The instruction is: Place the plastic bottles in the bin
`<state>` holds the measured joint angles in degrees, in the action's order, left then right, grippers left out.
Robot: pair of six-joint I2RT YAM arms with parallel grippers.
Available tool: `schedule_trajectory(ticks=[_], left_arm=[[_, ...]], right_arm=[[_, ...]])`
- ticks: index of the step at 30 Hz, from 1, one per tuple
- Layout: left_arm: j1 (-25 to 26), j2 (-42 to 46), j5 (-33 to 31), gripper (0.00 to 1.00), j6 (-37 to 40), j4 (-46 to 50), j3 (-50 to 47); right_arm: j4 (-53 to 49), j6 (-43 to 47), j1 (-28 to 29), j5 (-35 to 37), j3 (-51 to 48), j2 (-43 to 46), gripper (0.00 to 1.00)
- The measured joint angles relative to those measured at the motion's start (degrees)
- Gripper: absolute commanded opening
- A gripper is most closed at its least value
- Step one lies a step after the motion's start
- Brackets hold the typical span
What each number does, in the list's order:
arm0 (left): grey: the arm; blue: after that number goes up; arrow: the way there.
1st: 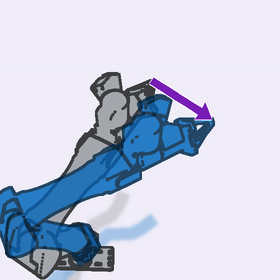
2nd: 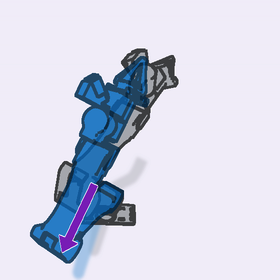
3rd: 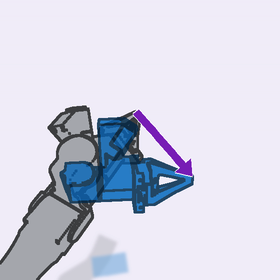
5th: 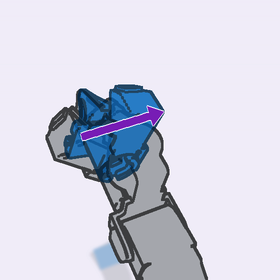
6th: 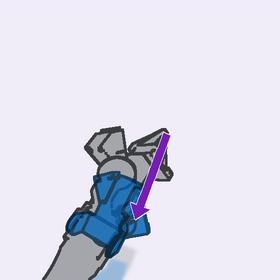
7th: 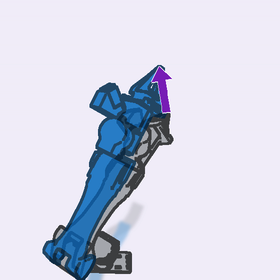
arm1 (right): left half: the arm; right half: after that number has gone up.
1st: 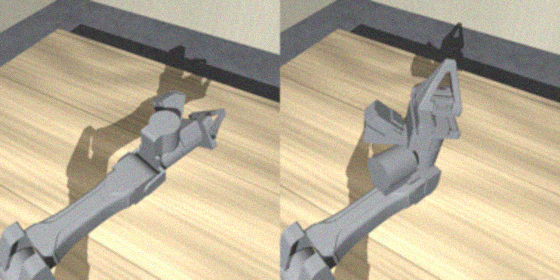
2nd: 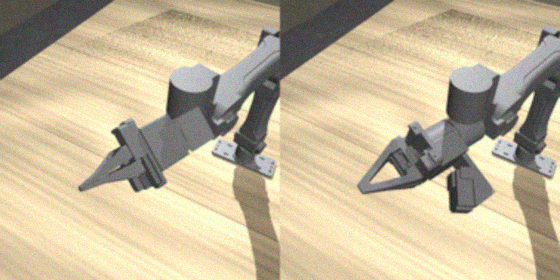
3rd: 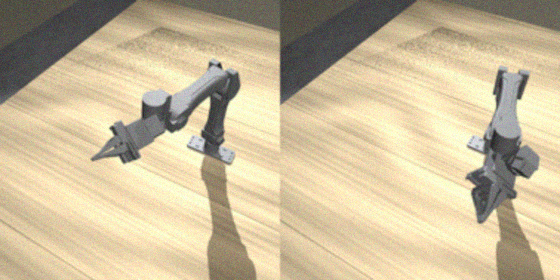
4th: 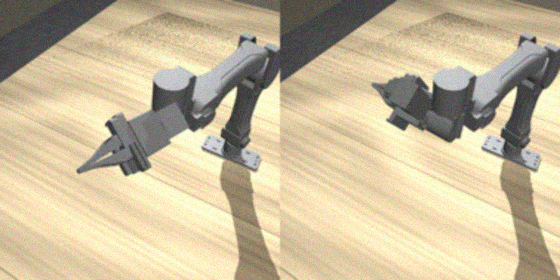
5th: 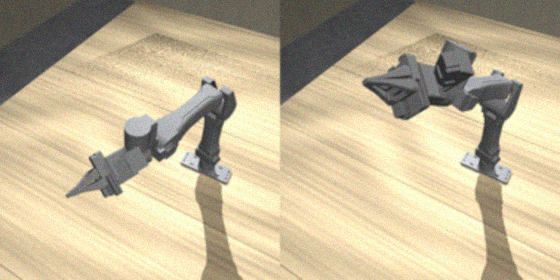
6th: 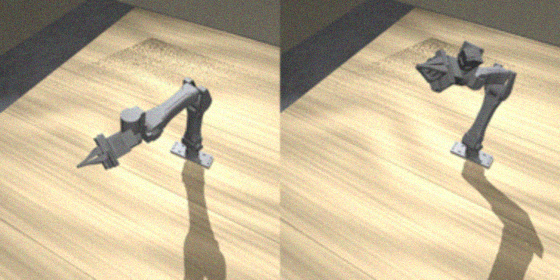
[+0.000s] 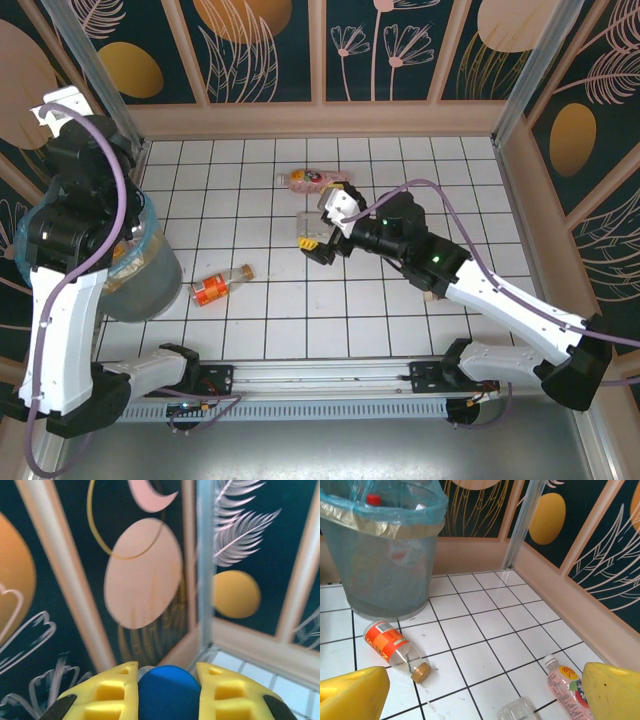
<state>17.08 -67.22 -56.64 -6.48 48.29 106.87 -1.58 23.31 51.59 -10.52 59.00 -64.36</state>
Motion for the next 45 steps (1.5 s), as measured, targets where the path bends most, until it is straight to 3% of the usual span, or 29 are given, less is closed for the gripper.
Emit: schedule_trajectory(ticks=[4,10,22,23,24,26,28,34,40,45], left_arm=[[-7.82,0.48,0.85,0.0,1.36,0.28,-4.76],[-19.98,0.96,7.78,0.0,1.57,-0.98,-14.36],[-36.54,1.51,20.17,0.0,4.13,-7.78,-28.22],[-37.53,1.51,21.09,0.11,4.17,-8.26,-28.89],[-37.97,1.51,21.9,0.29,4.33,-8.5,-29.22],[-38.1,1.51,23.69,0.54,4.57,-9.11,-29.38],[-38.1,1.51,25.66,0.64,4.55,-9.97,-29.38],[-38.1,1.62,29.55,0.65,3.87,-11.26,-29.35],[-38.1,2.05,33.35,0.49,3.13,-11.3,-29.35],[-38.1,2.03,35.19,0.48,2.93,-11.61,-30.16]], right_arm=[[0.13,0.63,0.33,-0.04,0.0,-0.07,0.99],[0.11,0.52,0.5,-0.02,-1.22,0.24,0.99],[-0.42,0.15,5.88,3.5,-1.2,-0.66,0.99],[-0.68,0.15,6.62,4.22,-1.05,-1.2,0.99],[-0.96,0.17,7.26,4.79,-0.87,-1.75,0.99],[-1.66,0.17,8.37,5.99,-0.57,-2.86,0.99],[-2.16,0.22,9.33,7.06,-0.52,-3.74,0.99],[-2.73,0.2,10.67,8.59,-0.52,-5.09,0.99],[-2.71,0.42,10.67,9.31,-0.48,-6.25,0.99],[-2.69,0.81,10.67,9.64,-0.35,-7.78,0.99]])
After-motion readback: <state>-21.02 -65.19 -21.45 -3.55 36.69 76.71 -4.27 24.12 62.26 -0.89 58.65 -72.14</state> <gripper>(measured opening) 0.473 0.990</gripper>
